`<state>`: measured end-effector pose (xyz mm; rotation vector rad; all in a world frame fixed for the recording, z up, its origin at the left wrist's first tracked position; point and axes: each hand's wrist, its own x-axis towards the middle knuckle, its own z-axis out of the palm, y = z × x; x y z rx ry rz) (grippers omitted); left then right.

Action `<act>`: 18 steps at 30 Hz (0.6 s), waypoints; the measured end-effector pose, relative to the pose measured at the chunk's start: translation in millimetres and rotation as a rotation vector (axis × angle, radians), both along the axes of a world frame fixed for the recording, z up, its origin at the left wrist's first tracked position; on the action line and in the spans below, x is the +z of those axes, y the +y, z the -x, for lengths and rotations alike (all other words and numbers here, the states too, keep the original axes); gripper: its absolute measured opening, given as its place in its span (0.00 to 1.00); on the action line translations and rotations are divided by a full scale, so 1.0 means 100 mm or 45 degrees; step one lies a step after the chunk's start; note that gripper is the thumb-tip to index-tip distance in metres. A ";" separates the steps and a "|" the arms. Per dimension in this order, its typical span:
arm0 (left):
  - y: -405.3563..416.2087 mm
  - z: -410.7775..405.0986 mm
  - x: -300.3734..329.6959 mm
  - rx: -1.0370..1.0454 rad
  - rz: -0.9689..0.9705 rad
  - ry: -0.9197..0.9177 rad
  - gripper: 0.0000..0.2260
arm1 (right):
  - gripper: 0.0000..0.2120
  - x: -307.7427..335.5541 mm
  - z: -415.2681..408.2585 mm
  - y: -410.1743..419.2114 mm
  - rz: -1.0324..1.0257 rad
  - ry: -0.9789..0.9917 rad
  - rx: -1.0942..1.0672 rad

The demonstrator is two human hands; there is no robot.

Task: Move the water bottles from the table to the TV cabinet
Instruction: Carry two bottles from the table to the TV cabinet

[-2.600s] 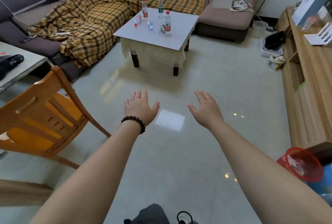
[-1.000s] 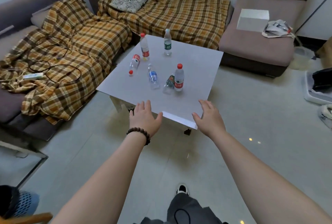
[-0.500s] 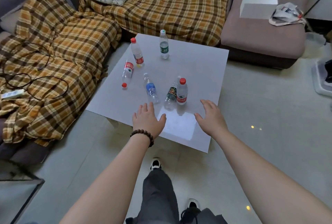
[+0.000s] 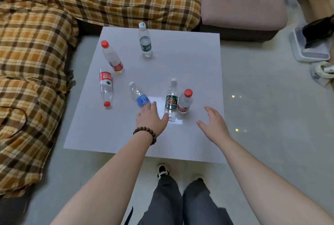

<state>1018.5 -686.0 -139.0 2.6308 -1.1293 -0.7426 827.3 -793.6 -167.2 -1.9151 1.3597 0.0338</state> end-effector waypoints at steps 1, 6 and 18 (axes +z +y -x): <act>-0.09 -0.06 -0.08 0.016 0.013 0.034 0.27 | 0.34 -0.08 -0.06 -0.03 -0.013 -0.016 -0.033; -0.58 -0.31 -0.71 0.171 0.089 0.284 0.31 | 0.40 -0.61 -0.42 -0.20 -0.049 -0.197 -0.216; -1.33 -0.49 -1.88 0.440 0.121 0.540 0.35 | 0.33 -1.42 -0.78 -0.36 0.012 -0.542 -0.409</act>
